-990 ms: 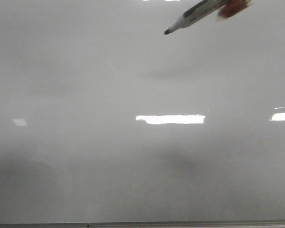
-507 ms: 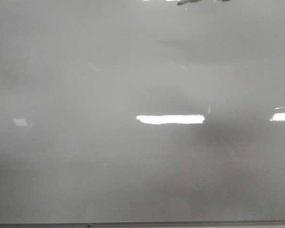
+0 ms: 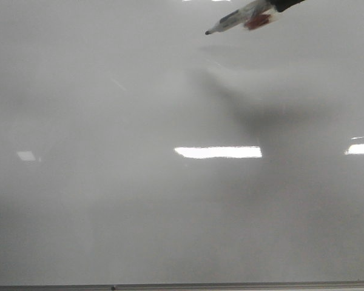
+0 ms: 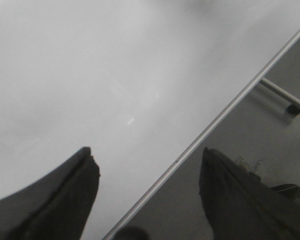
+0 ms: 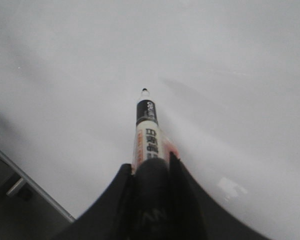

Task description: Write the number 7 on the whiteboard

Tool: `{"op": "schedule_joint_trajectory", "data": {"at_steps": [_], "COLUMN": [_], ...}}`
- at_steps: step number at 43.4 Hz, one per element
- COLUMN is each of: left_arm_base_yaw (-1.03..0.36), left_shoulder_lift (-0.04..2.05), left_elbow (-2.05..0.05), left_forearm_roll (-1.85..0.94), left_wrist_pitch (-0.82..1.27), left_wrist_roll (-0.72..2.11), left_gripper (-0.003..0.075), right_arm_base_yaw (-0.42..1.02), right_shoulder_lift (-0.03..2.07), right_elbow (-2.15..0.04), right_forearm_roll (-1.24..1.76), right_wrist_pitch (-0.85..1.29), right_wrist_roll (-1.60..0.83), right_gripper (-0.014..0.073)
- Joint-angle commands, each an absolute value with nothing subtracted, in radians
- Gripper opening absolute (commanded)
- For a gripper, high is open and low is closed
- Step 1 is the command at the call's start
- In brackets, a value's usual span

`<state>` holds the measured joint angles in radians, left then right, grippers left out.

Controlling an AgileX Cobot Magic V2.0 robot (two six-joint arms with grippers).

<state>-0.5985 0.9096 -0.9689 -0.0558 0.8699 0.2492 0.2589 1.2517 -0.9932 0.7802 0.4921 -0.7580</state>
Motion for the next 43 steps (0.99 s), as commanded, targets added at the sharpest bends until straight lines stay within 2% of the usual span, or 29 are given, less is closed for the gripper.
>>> {"op": "schedule_joint_trajectory", "data": {"at_steps": [1,22,33,43], "left_arm_base_yaw": [-0.597,-0.597,-0.597,-0.597], "left_shoulder_lift": [0.904,0.904,0.904,0.904], "left_elbow": [-0.998,-0.998,-0.998,-0.998], "left_forearm_roll": [-0.068,-0.068,-0.068,-0.068], "left_wrist_pitch": [0.806,0.806,0.808,0.798], "left_wrist_roll": [0.236,0.236,0.236,0.236], "left_gripper": [0.044,0.044,0.044,0.044], "right_arm_base_yaw": [0.269,0.268,0.124,0.121], "right_shoulder_lift": [1.251,1.327,1.29,1.293], "right_elbow": [-1.032,-1.032,-1.03,-1.03], "right_forearm_roll": [0.798,0.774,0.735,0.732], "right_wrist_pitch": [0.386,0.286,0.398,0.442], "right_wrist_roll": [-0.771,-0.771,-0.764,-0.764], "right_gripper": [-0.0059,-0.0059,-0.0059,-0.0059]}}
